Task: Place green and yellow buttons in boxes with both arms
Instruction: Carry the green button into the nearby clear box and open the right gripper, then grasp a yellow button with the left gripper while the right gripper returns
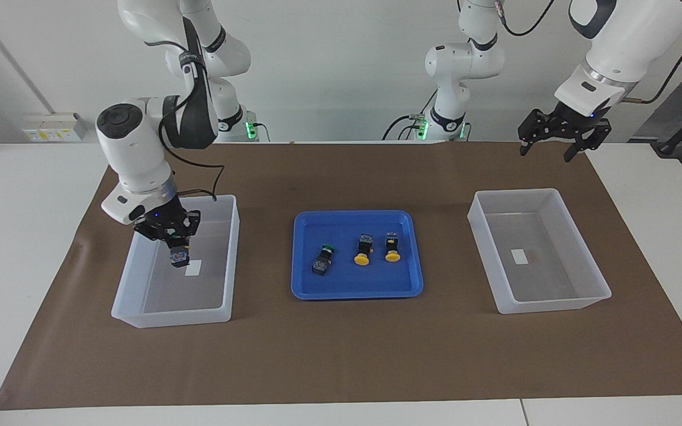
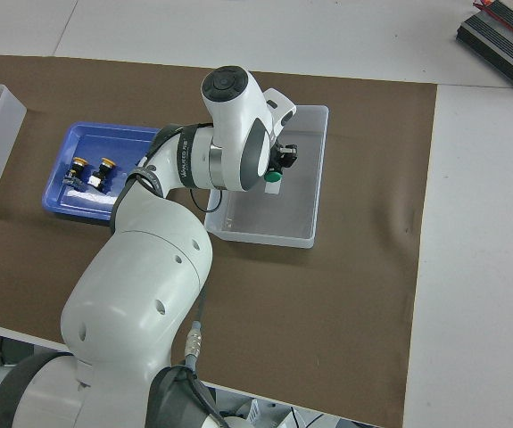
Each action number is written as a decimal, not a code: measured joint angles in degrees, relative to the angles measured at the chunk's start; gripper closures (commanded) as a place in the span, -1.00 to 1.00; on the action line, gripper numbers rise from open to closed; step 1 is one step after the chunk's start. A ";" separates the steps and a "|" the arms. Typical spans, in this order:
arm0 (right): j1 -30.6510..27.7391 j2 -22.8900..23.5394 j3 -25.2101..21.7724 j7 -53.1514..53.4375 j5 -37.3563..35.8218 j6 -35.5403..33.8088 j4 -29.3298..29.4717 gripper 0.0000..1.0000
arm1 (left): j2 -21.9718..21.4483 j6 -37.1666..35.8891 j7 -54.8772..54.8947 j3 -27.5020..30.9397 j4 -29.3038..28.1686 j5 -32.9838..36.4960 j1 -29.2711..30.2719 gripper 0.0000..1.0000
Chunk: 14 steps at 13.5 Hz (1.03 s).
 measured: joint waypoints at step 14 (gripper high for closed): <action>9.74 -1.91 0.98 14.95 0.86 -6.27 11.03 -1.00 | 9.49 48.31 -20.73 -0.65 -23.18 0.00 -17.59 -1.00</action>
